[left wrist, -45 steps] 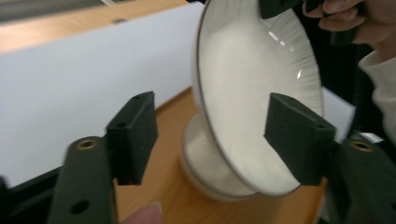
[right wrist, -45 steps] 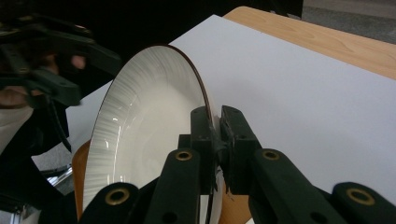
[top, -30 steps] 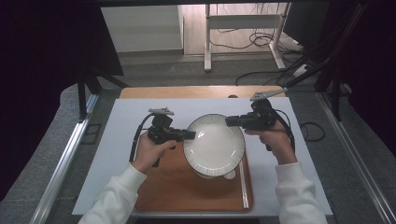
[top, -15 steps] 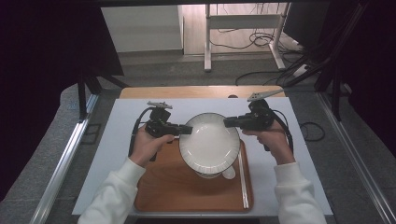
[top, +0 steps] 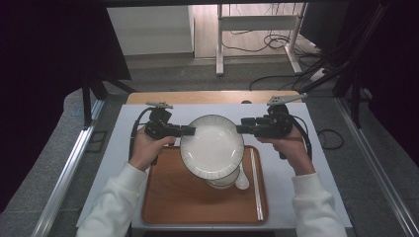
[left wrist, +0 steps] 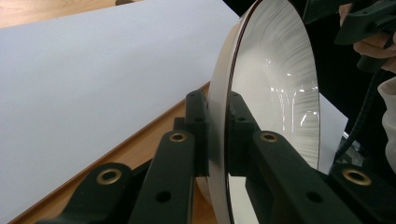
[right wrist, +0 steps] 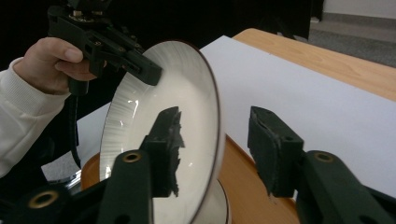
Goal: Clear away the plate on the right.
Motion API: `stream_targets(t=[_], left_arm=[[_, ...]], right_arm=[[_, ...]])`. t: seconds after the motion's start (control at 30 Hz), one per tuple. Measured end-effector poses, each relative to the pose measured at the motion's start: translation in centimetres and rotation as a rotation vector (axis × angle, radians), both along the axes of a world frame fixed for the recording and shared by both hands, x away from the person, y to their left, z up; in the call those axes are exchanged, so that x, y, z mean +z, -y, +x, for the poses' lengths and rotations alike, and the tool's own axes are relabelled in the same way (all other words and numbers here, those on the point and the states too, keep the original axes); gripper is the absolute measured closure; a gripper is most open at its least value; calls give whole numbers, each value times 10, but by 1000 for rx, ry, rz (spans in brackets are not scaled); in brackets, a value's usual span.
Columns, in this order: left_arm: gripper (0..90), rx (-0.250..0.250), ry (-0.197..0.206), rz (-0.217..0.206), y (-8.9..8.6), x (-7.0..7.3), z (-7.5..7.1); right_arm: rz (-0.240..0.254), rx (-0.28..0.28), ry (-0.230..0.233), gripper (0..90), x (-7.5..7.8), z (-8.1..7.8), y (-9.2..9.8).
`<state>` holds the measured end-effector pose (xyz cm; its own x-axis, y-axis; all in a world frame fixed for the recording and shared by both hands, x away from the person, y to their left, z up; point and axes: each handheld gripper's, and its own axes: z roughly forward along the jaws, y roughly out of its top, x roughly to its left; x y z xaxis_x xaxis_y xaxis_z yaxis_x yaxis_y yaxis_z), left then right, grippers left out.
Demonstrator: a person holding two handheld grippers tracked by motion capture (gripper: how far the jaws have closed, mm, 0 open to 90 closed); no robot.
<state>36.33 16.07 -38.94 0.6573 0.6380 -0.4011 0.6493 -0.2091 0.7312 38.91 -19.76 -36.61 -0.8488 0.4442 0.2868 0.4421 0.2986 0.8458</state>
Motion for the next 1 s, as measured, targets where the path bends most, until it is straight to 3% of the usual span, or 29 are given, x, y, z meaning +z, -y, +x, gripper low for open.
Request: stream_targets(t=[0.4, 0.57, 0.73, 1.0], left_arm=[[825, 101, -22, -9, -56, -7, -12], [822, 121, -27, 1, -82, -10, -23], [823, 146, -39, -15, -108, -15, -32], [819, 168, -57, -12, -126, -28, -43]], right_arm=[[-38, -61, -7, 423, 2, 0, 12], [-67, -64, -16, 396, 0, 1, 14], [-105, -49, -34, 388, -7, 2, 12], [-130, -61, -58, 375, -12, 4, 14]])
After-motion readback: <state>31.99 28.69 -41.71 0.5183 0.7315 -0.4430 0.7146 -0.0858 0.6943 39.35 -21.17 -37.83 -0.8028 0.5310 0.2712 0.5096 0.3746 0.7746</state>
